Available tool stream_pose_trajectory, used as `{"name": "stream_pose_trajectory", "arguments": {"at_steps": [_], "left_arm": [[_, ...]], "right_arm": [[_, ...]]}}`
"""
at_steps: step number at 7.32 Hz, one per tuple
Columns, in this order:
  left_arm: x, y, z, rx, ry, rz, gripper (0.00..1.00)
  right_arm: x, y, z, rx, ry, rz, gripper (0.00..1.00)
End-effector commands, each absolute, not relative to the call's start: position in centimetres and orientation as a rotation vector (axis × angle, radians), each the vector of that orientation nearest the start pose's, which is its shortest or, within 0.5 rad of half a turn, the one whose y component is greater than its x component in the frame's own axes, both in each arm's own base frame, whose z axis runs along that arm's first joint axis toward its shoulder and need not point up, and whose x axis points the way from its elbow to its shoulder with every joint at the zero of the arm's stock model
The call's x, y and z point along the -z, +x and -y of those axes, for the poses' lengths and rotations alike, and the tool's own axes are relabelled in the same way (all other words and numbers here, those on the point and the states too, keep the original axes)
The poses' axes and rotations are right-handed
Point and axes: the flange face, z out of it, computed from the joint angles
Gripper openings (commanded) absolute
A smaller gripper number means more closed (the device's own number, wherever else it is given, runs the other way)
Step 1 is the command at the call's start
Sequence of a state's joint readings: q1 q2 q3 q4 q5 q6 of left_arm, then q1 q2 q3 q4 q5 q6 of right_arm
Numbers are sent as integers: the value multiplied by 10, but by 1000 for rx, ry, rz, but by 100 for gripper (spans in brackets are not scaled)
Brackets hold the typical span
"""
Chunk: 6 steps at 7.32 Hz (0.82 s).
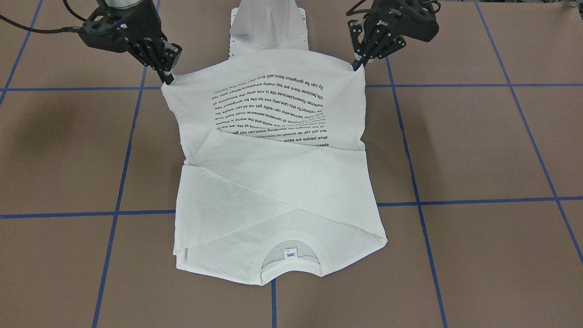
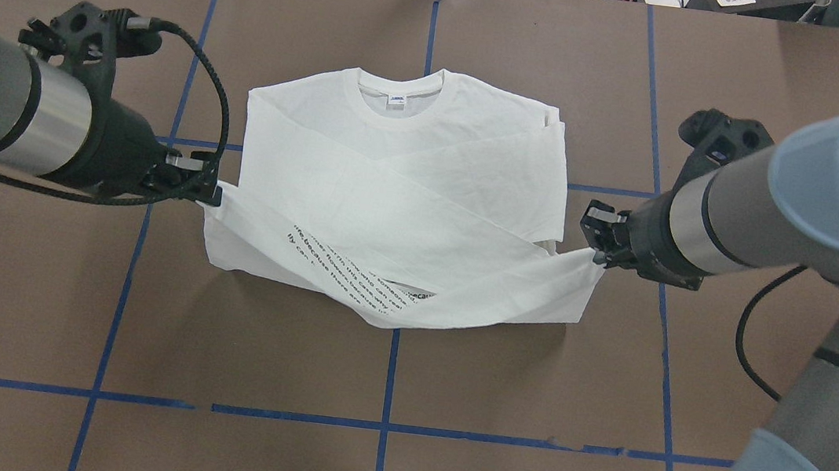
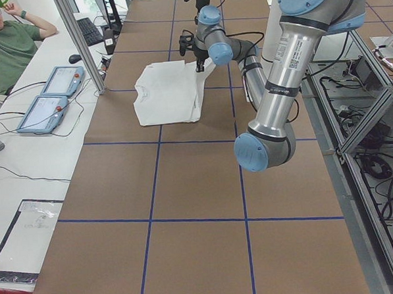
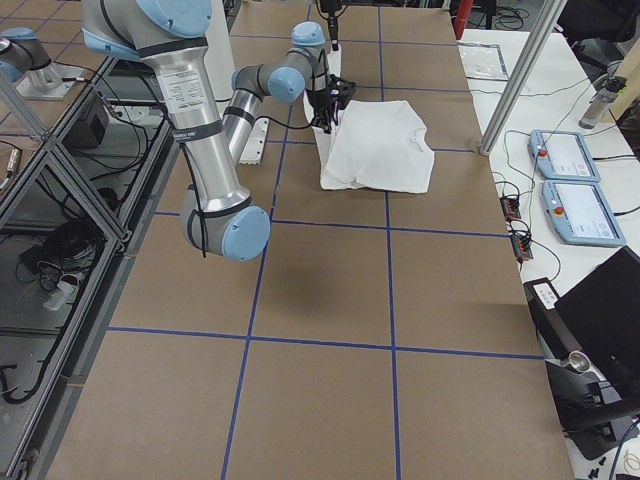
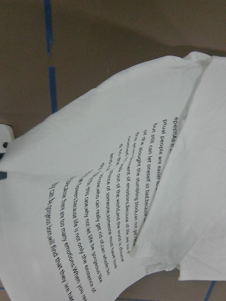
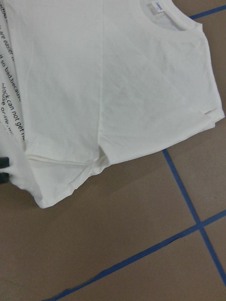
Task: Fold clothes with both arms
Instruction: 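Lift the hem with both grippers and fold it toward the collar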
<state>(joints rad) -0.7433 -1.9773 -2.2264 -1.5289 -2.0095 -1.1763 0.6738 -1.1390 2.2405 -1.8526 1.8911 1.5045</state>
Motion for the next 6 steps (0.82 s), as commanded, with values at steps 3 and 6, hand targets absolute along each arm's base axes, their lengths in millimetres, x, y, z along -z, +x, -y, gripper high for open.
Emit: {"name": "stream_pose_trajectory", "arguments": {"at_steps": [3, 6], "left_arm": [[-221, 317, 513, 93, 283, -911, 0], [-284, 377, 592, 145, 323, -820, 0]], "right_arm": [[-161, -346, 538, -435, 85, 764, 0], [-203, -397, 627, -413, 128, 759, 0]]}}
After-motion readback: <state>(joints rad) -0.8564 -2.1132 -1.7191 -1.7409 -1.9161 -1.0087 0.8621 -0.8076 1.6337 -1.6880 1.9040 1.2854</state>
